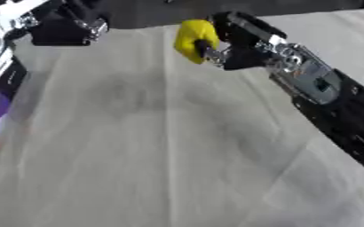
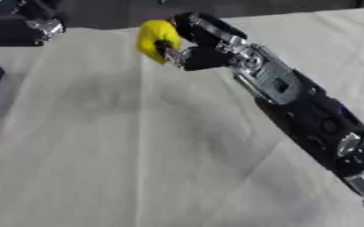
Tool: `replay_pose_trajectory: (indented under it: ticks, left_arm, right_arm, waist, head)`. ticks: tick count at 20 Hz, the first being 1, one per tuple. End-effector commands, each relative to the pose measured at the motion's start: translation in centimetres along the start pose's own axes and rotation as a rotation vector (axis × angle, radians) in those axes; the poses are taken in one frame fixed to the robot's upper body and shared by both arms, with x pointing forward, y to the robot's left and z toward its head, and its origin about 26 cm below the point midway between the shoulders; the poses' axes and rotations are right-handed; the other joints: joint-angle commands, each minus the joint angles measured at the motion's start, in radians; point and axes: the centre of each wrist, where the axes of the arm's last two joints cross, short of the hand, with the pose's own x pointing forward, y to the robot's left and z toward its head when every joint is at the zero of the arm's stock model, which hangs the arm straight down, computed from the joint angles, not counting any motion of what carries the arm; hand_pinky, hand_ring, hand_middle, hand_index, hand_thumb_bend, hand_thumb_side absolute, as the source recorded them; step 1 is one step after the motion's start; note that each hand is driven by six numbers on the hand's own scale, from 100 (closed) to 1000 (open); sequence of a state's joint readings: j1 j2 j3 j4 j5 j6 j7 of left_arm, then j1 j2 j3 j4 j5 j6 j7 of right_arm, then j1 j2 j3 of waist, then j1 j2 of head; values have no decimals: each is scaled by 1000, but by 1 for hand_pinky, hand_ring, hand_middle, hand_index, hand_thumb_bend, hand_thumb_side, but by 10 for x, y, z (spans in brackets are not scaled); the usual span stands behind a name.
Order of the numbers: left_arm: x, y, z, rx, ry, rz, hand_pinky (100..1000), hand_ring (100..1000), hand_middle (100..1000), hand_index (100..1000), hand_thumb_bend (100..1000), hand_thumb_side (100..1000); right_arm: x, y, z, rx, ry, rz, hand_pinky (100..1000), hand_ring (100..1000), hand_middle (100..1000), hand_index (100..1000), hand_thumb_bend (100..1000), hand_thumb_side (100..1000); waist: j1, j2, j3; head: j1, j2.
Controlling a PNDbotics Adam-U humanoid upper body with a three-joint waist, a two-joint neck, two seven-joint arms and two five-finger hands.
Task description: Pick up the objects with one hand, pass them to the other hand, and then place them into the box on the other side of the table.
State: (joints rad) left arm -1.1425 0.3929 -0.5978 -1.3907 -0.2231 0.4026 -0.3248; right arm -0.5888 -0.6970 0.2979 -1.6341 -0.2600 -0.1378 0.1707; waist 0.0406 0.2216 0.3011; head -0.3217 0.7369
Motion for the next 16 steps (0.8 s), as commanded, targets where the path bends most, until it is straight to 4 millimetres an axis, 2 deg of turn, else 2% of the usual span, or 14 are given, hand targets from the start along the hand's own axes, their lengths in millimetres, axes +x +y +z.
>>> replay_pose_trajectory:
  ticks: [1, 5, 9, 16]
  left_arm:
    - [11, 4, 0, -3, -14, -7, 830, 755, 760, 849, 166, 557]
    - [15, -2, -4, -29, -12, -4, 831, 757, 762, 851, 197, 571]
    - [18, -6, -5, -59, -27, 3, 838, 760, 762, 848, 272, 608]
    - [27, -8, -2, -130, -98, -5, 845, 767, 759, 838, 404, 662]
  right_arm:
    - [9, -3, -4, 5, -47, 33, 966, 586, 444, 582, 100, 241]
    - [12, 0, -6, 15, -80, 40, 964, 585, 444, 582, 100, 169]
    - [15, 2, -6, 27, -131, 65, 961, 586, 444, 582, 100, 100]
    - [17, 4, -8, 38, -176, 81, 959, 584, 444, 581, 100, 100]
  waist:
    - [11, -29, 0]
    - [11, -27, 1]
    - [11, -25, 1]
    - [11, -21, 1]
  head:
    - [-5, -8]
    - [-6, -7]
    - [-6, -8]
    - [-14, -6]
